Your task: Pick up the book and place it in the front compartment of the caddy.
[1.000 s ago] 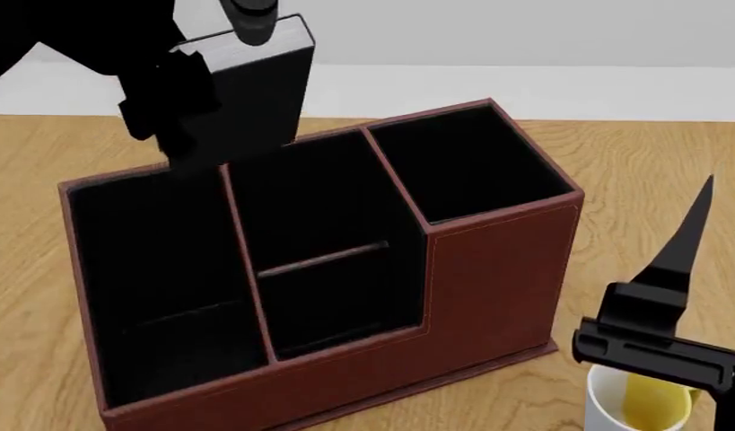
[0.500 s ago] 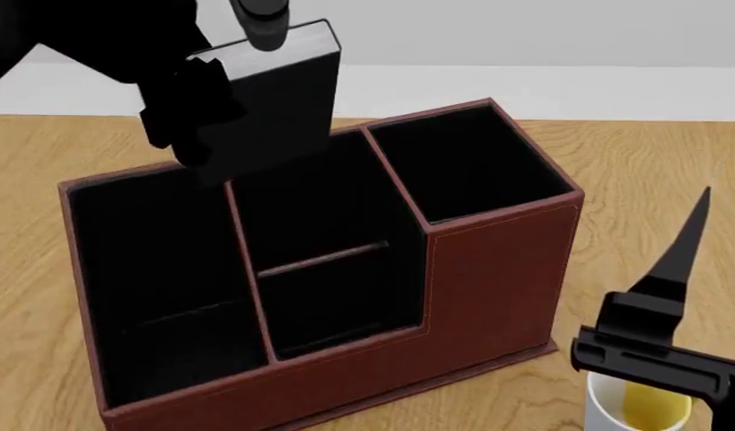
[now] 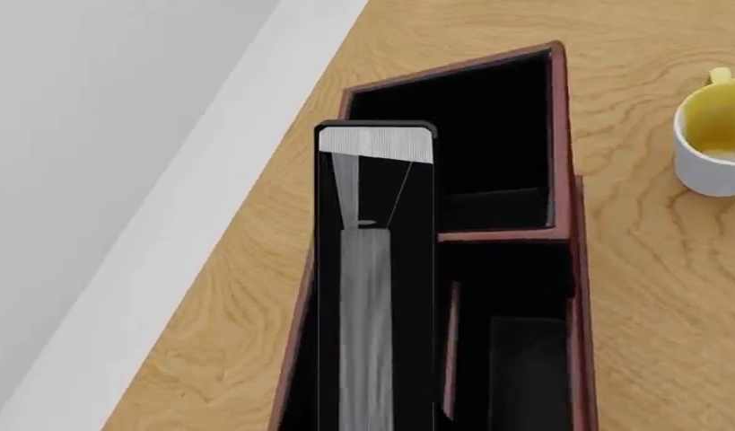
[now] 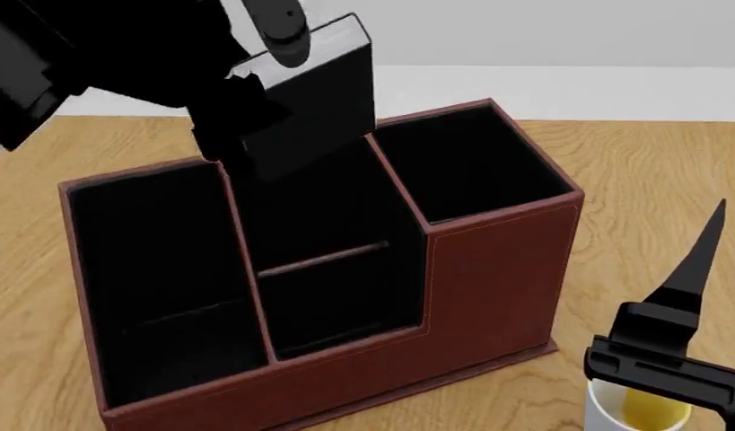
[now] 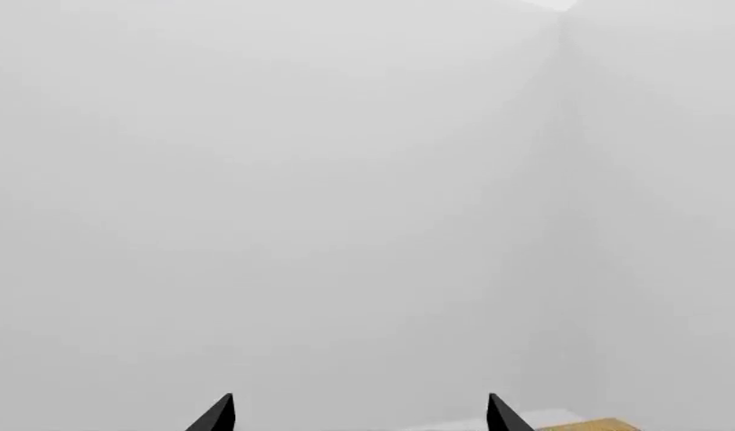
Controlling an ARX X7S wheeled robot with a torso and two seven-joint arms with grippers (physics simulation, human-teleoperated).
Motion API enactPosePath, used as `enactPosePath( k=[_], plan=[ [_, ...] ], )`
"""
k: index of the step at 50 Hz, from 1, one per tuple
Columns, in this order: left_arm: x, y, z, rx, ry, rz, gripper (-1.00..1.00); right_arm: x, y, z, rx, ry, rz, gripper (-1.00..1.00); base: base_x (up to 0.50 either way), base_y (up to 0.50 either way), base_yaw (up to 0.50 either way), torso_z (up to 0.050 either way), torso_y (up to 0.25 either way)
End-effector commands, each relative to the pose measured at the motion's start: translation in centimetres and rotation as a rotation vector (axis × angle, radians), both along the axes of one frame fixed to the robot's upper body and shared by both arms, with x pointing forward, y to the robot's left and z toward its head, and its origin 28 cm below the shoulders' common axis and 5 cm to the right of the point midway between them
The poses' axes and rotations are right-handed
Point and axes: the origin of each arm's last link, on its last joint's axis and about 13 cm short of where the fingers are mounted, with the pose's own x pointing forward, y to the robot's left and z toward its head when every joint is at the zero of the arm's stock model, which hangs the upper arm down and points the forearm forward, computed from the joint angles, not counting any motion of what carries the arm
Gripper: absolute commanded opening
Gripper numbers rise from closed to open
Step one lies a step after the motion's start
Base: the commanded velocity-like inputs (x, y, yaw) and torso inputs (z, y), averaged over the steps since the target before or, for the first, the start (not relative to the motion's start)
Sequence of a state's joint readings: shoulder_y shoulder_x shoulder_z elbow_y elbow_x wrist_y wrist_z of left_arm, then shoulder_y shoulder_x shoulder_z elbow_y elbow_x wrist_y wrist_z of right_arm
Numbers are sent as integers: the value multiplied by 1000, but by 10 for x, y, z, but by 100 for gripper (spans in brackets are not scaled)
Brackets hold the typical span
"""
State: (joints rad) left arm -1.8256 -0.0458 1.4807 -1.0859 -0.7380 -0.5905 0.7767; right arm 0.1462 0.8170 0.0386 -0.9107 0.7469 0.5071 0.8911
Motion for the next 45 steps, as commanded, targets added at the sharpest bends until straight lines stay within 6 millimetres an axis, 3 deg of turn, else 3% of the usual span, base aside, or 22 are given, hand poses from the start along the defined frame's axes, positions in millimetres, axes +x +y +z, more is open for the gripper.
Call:
enactPosePath(
  k=[1, 12, 31, 45],
  plan=[
    [15, 0, -68, -75, -25, 34, -100, 0, -2, 1, 0, 2, -9, 100, 0, 0, 0, 0, 0],
    [16, 6, -93, -83, 15, 67, -100, -1, -3, 4, 2, 4, -32, 100, 0, 0, 0, 0, 1],
    [16, 8, -108, -82, 12, 106, -100, -1, -4, 2, -3, 12, -35, 100, 0, 0, 0, 1, 2],
    [18, 6, -108, -153, -112, 155, -100, -3, -6, 0, -3, 19, -40, 100, 0, 0, 0, 0, 1]
  ],
)
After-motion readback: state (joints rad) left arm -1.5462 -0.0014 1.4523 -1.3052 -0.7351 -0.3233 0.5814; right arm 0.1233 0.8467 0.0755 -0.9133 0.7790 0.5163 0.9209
